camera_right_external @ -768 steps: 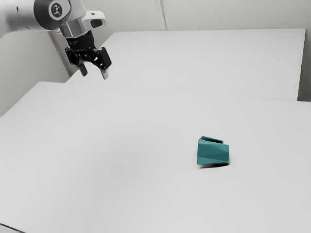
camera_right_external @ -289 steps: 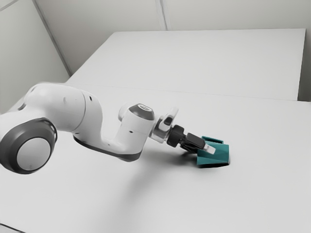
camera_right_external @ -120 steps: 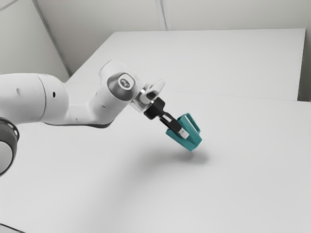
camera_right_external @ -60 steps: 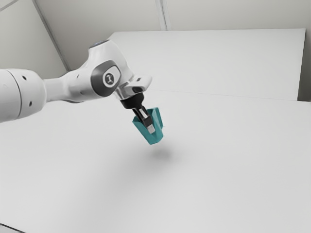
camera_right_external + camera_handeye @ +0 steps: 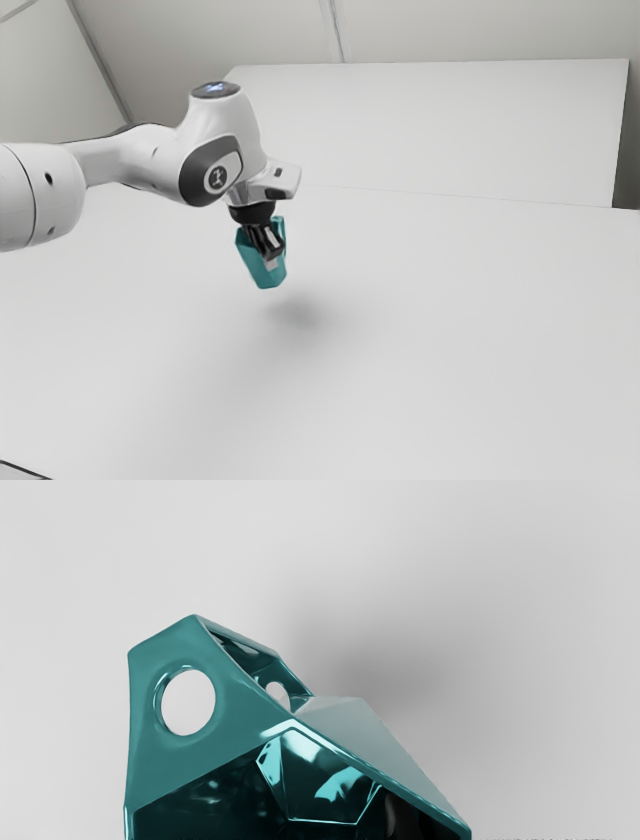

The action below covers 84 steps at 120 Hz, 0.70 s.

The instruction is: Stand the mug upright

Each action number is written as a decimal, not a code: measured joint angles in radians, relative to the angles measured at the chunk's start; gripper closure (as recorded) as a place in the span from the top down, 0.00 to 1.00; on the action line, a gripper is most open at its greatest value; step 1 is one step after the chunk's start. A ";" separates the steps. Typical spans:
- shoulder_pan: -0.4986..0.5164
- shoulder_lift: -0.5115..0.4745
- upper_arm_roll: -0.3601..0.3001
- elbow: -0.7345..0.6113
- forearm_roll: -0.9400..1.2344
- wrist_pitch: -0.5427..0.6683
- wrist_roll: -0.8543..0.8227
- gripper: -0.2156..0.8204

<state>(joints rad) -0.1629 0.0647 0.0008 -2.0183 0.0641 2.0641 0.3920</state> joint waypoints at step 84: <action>0.017 -0.084 -0.002 -0.244 0.048 0.202 -0.244 0.04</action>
<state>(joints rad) -0.1458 -0.0197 -0.0011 -2.2620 0.1125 2.2664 0.1482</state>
